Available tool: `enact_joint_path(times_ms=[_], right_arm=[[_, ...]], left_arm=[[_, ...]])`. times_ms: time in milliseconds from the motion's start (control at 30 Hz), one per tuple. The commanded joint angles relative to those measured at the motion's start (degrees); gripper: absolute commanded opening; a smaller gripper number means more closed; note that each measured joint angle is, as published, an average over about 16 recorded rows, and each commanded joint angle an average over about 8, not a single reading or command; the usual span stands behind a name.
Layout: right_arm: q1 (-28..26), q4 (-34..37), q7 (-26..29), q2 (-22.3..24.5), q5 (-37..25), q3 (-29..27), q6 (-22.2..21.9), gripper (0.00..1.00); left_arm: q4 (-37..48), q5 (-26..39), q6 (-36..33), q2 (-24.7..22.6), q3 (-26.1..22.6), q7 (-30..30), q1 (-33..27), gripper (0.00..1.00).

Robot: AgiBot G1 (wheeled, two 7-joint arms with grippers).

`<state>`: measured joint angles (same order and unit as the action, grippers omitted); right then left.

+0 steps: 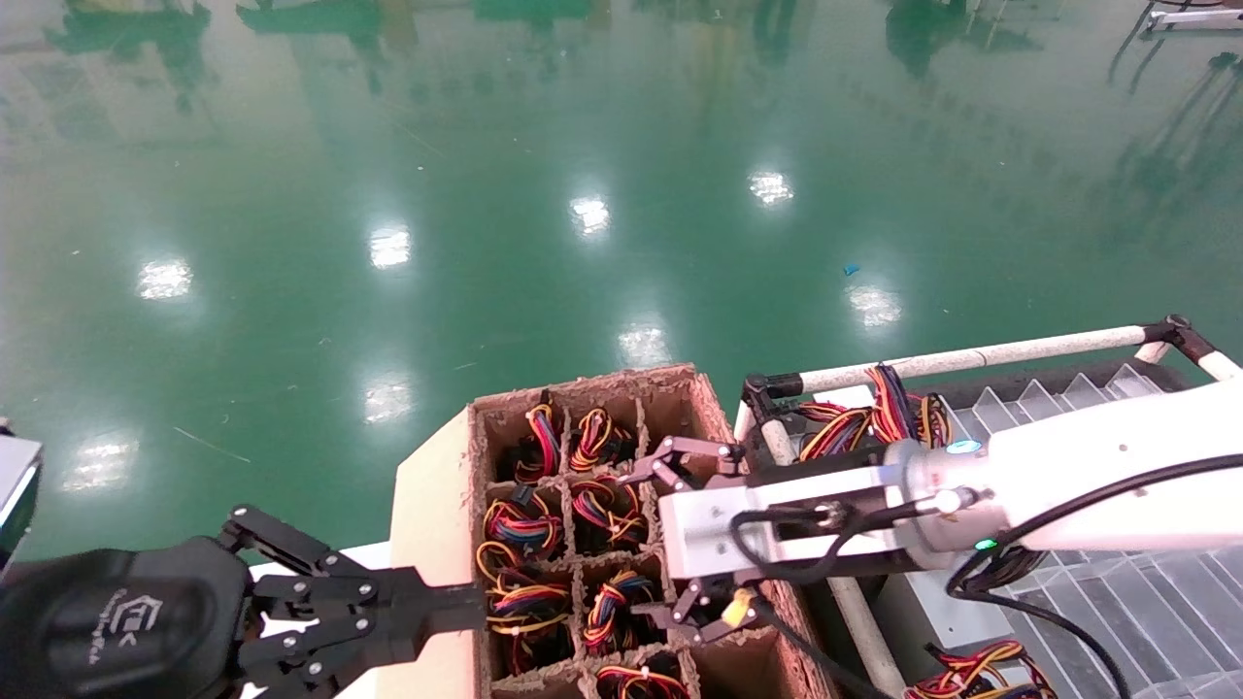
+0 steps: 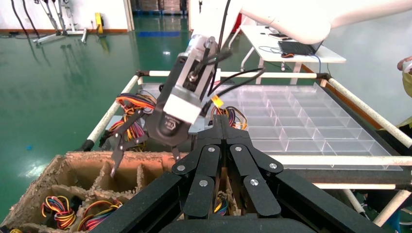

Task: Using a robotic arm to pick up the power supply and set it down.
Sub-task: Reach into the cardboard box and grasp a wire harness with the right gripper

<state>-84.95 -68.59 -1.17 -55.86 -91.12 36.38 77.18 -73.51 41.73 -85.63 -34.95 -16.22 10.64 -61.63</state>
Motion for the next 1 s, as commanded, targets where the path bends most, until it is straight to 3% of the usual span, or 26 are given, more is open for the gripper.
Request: enact_joint_path(times_ms=[33,167,233,1000], right_arm=[[0.0,-0.4,-0.5,-0.8,-1.0,0.4,-0.7,0.0],[-0.8,-0.4,-0.4,-1.9,-3.1,1.7,-0.3,0.0],[-1.2,-0.4,-0.3,-2.3,-3.9,2.2,-0.1,0.0],[-1.6,0.0,2.0,-3.5,-6.4,4.0,1.1,0.0]], left_arm=[[0.0,0.0,0.0,0.0,0.0,0.0,0.0,0.58],[0.0,0.0,0.0,0.0,0.0,0.0,0.0,0.9],[0.0,0.0,0.0,0.0,0.0,0.0,0.0,1.0],[0.0,-0.1,0.1,0.1,-0.1,-0.1,0.0,1.0]])
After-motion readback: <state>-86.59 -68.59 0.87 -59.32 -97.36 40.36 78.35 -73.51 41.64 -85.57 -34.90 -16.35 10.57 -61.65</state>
